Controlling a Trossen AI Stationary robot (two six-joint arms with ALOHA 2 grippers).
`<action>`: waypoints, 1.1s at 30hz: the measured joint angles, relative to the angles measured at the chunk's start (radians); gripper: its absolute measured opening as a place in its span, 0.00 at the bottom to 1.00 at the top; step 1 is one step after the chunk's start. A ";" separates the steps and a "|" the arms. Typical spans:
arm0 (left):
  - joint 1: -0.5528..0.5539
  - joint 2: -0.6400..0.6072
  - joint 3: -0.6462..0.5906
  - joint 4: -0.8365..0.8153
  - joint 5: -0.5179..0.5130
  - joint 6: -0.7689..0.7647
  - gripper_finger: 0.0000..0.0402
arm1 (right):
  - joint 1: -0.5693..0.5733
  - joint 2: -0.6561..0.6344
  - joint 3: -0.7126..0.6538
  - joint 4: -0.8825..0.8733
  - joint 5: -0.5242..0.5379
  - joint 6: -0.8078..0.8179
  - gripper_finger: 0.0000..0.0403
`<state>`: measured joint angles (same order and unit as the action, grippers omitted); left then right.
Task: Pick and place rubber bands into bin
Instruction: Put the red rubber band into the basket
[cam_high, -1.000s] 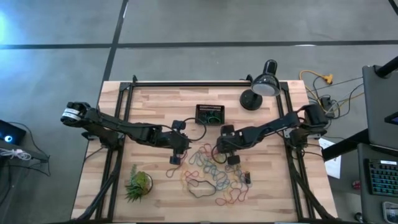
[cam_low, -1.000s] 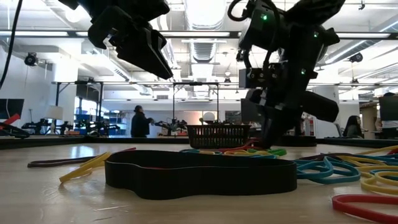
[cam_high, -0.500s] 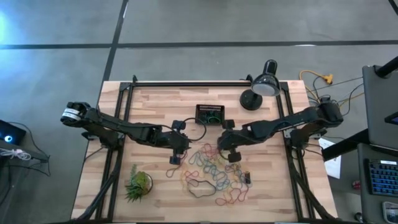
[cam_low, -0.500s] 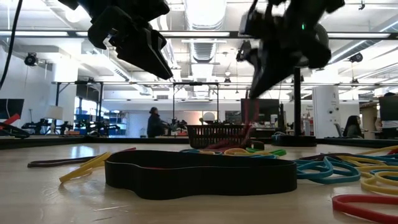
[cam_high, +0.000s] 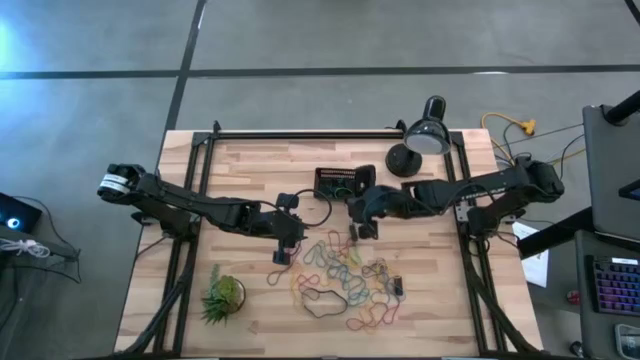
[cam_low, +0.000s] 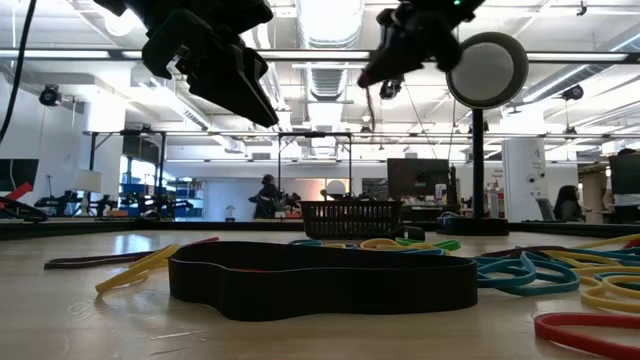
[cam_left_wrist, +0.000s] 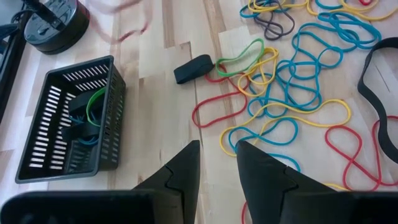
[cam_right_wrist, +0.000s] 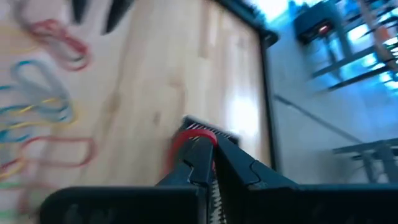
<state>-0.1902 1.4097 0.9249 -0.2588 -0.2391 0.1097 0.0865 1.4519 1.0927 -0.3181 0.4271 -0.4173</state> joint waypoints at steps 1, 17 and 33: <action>0.000 0.000 0.000 0.000 0.000 0.000 0.23 | -0.014 0.001 0.000 0.020 0.000 -0.016 0.02; 0.000 0.000 -0.004 0.001 0.000 0.000 0.23 | -0.306 0.102 -0.002 0.149 -0.043 -0.086 0.02; -0.001 0.000 -0.033 0.021 -0.001 0.002 0.23 | -0.347 0.214 -0.003 0.170 -0.122 -0.072 0.02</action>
<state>-0.1908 1.4094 0.8917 -0.2380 -0.2405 0.1113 -0.2600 1.6659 1.0902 -0.1480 0.3051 -0.4892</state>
